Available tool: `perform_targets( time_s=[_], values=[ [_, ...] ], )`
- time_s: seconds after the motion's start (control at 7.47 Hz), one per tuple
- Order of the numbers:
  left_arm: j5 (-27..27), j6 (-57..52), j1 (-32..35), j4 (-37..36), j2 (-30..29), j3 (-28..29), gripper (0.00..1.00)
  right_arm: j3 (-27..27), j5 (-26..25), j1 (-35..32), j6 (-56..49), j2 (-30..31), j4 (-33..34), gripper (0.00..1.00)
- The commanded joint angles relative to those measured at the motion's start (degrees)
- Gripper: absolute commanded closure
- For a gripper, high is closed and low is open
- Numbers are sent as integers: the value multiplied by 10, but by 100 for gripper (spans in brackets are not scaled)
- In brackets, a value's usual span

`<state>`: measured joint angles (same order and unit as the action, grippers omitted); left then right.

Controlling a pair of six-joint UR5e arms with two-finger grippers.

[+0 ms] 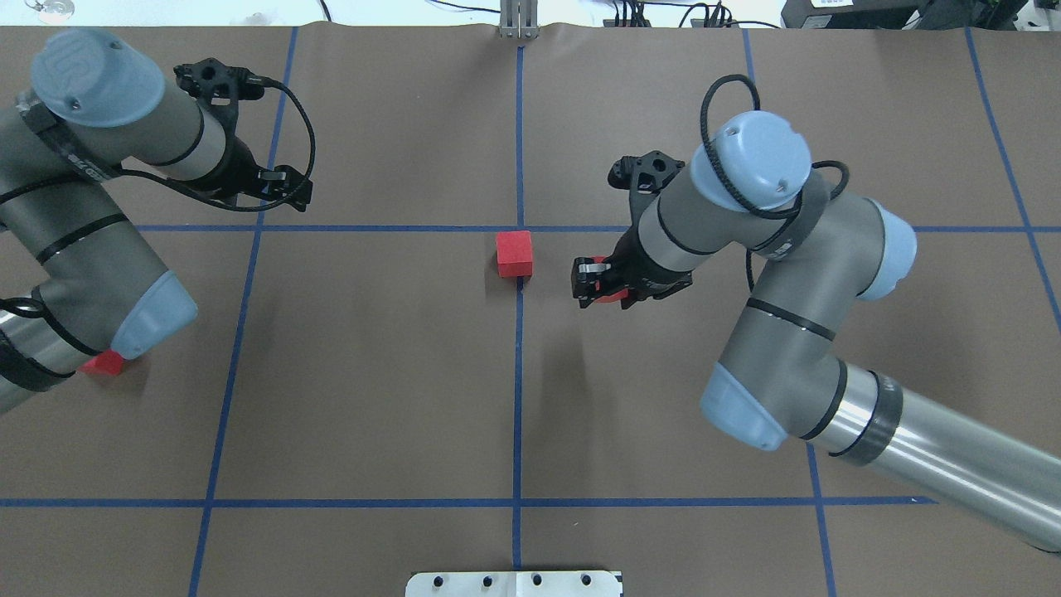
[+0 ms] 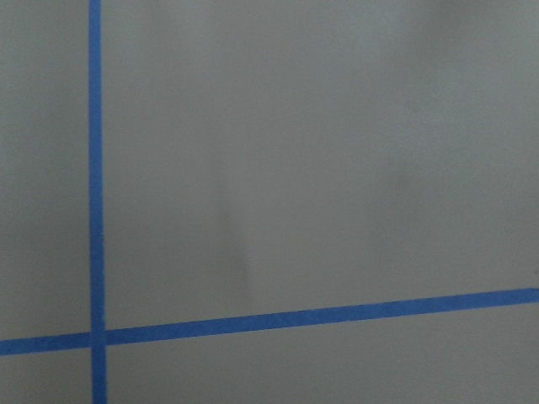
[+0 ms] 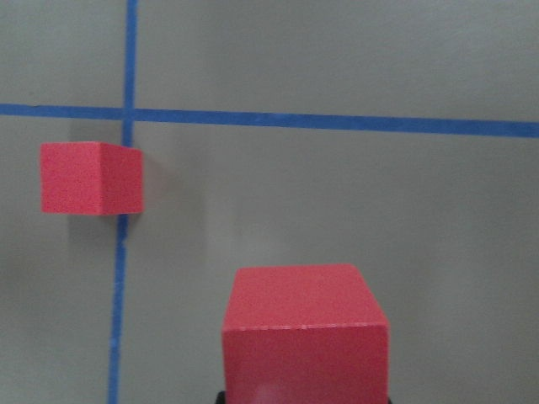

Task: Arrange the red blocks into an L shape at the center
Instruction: 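Carry the red cube with the right gripper to just nearer than the center cube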

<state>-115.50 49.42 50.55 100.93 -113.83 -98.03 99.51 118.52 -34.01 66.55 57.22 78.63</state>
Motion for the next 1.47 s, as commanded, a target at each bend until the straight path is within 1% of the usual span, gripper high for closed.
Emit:
perform_targets(
  time_s=[0.0, 0.13, 0.27, 0.4, 0.94, 1.21, 1.34],
  values=[
    [-25, -39, 27, 1, 24, -1, 1, -72, -16, 44, 10, -79, 40, 100],
    [-24, -39, 28, 1, 24, 0, 1, -107, -16, 46, 7, -110, 52, 100],
    [-24, -39, 28, 1, 23, 2, 1, -129, -19, 46, 6, -122, 52, 100],
    [-24, -38, 26, 1, 23, 5, 1, -137, -27, 46, 4, -125, 51, 100],
    [-23, -37, 24, 2, 23, 13, 1, -158, -86, 45, -12, -125, 48, 100],
    [-24, -38, 24, 7, 24, 18, 1, -168, -88, 45, -20, -134, 49, 100],
    [-24, -38, 25, 20, 24, 25, 1, -189, -88, 46, -20, -153, 48, 100]
  ],
)
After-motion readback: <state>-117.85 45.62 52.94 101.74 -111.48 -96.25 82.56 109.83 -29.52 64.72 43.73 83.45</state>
